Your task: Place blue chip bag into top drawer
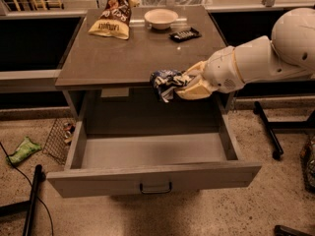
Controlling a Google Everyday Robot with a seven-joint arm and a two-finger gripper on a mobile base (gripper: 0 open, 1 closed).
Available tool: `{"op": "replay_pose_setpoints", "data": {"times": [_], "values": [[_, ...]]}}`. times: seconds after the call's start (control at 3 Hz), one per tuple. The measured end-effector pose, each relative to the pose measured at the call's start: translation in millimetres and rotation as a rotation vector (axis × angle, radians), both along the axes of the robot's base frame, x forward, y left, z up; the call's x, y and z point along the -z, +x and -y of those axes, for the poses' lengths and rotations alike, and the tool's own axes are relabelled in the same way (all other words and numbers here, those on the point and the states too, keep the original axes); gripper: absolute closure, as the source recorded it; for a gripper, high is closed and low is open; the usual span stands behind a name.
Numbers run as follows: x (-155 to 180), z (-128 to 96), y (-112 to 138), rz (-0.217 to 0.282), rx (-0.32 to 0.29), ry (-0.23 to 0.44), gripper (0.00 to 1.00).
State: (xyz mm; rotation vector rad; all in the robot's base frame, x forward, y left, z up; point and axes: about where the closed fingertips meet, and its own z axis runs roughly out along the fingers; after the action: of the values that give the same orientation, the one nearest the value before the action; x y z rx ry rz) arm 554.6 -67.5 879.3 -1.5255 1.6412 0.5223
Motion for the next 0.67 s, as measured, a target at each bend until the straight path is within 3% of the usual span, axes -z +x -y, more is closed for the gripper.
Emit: {"op": "replay_pose_setpoints", "data": {"times": [0.33, 0.67], "values": [[24.7, -9.9, -5.0, -0.045, -0.06, -0.009, 1.0], [72.1, -14.3, -16.4, -0.107, -0.142, -0.018, 1.0]]}}
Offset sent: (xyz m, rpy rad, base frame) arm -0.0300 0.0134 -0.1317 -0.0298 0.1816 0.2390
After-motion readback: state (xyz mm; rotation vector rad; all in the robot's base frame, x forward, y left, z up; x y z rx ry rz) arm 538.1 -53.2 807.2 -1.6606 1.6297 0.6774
